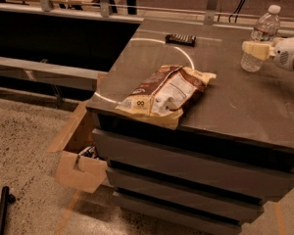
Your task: Move water bottle near rxbar chocolate
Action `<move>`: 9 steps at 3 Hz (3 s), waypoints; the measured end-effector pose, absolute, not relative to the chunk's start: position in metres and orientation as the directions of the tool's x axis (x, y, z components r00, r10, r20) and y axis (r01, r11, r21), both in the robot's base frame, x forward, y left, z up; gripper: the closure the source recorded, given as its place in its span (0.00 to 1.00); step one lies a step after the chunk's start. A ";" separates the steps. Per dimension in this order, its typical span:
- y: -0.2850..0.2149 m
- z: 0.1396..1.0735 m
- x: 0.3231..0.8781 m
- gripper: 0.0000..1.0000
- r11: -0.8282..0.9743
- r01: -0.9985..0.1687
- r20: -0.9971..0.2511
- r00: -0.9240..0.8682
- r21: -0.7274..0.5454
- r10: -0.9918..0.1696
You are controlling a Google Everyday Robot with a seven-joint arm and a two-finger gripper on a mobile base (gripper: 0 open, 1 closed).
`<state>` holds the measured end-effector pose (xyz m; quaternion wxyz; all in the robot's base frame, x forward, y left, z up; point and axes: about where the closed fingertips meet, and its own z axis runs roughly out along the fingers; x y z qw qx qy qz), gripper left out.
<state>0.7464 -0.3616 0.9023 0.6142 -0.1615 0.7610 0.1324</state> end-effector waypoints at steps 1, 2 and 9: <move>-0.349 0.933 0.763 0.95 0.915 -0.403 -0.982 -0.158 -0.029 -0.101; -0.331 0.956 0.784 1.00 0.915 -0.399 -0.982 -0.141 -0.059 -0.124; -0.249 0.924 0.885 1.00 0.891 -0.454 -0.970 -0.205 -0.022 -0.128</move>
Offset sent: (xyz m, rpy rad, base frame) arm 0.0708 0.0559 0.0851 -0.0861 -0.0625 -0.0242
